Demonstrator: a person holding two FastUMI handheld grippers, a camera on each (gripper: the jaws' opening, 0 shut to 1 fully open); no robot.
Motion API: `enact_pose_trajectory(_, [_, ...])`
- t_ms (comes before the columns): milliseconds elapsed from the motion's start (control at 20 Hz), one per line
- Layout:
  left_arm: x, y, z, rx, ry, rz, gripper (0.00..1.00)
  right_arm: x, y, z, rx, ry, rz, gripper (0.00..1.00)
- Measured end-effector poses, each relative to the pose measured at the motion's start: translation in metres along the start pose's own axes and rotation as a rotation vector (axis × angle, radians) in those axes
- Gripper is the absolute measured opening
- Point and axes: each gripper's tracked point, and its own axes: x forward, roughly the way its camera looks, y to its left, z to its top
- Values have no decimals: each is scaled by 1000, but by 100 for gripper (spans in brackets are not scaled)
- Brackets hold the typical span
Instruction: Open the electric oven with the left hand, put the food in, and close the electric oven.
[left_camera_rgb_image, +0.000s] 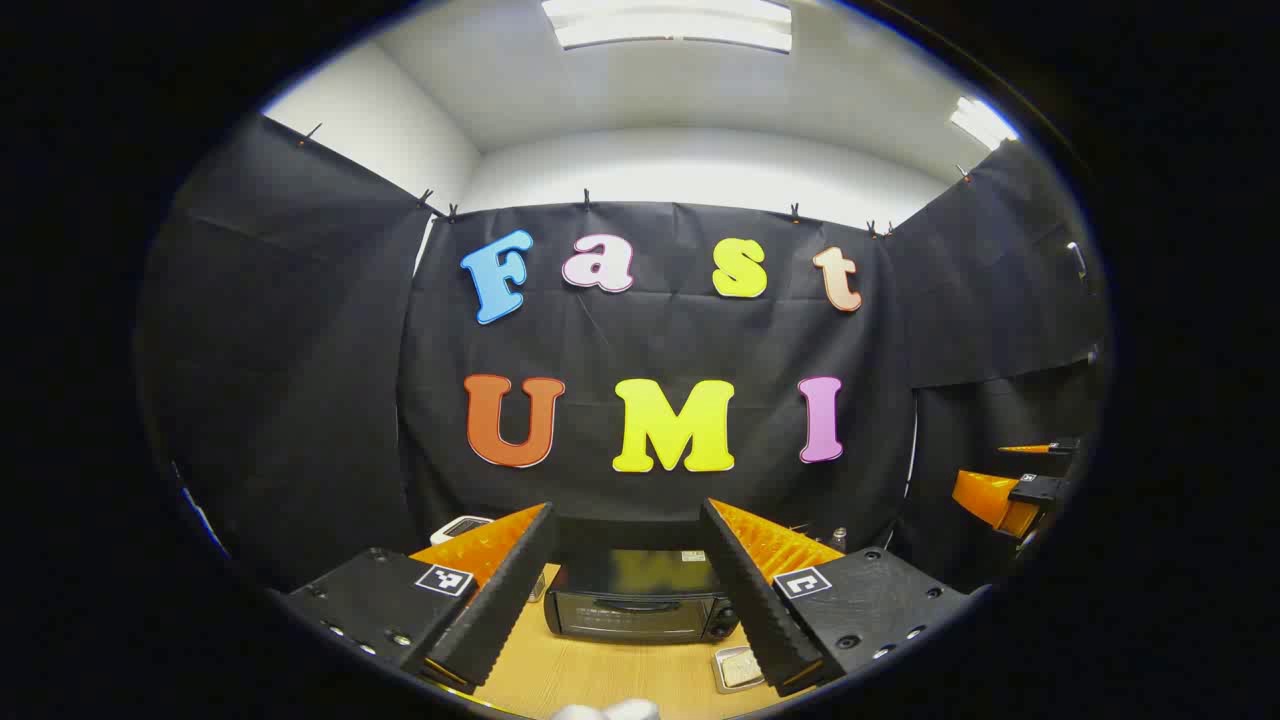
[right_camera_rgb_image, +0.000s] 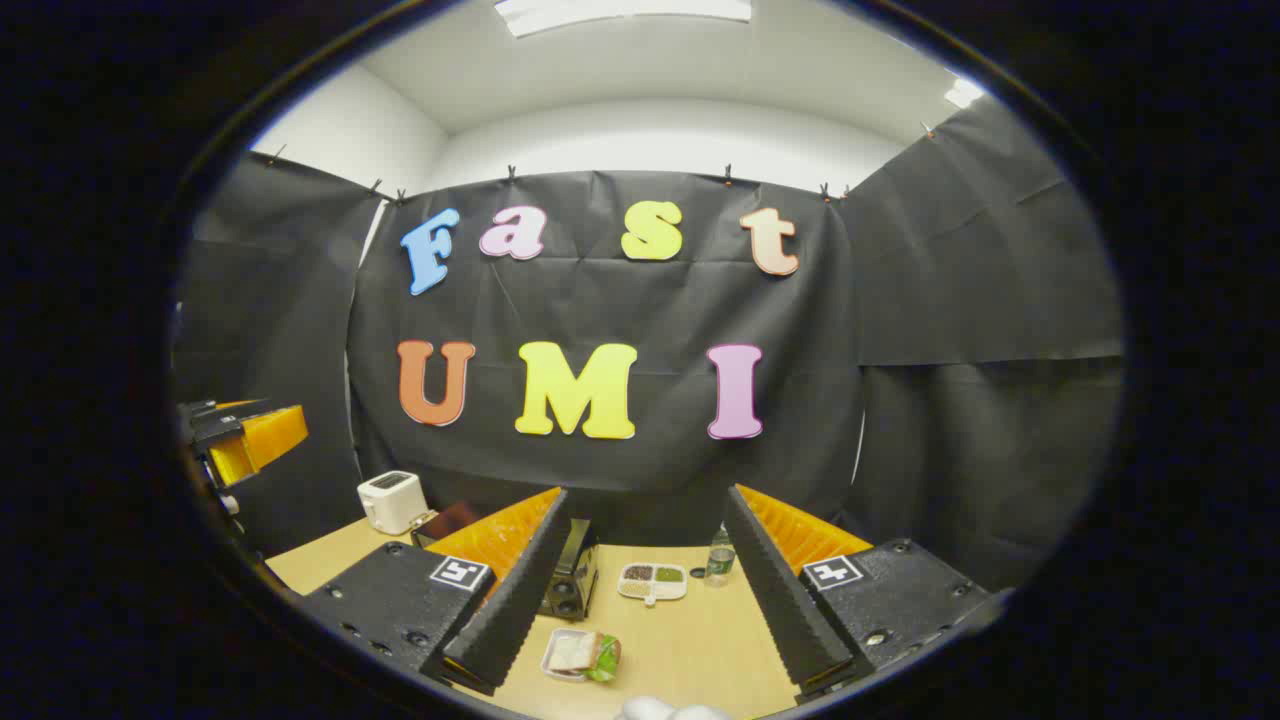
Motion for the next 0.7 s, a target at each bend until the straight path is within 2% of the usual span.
enact_pose_trajectory(100, [5, 2, 1, 0, 1, 1, 93, 3, -1, 6, -8, -13, -1, 95])
enact_pose_trajectory(150, [5, 2, 0, 1, 4, 5, 93, 5, -1, 10, -12, -19, -2, 99])
enact_pose_trajectory(300, [8, 5, 1, 18, 1, 12, 93, 7, 2, 14, -16, -35, 1, 99])
enact_pose_trajectory(350, [10, 5, 0, 23, 6, 12, 93, 8, 4, 14, -15, -34, 4, 95])
enact_pose_trajectory(400, [10, 5, -1, 25, 9, 13, 93, 8, 4, 13, -15, -32, 7, 99])
enact_pose_trajectory(600, [11, 3, -3, 49, 11, 13, 93, 11, 2, 12, -2, -27, -2, 99])
enact_pose_trajectory(700, [11, 5, -4, 44, 16, 13, 94, 13, -2, 11, 8, -27, -13, 95])
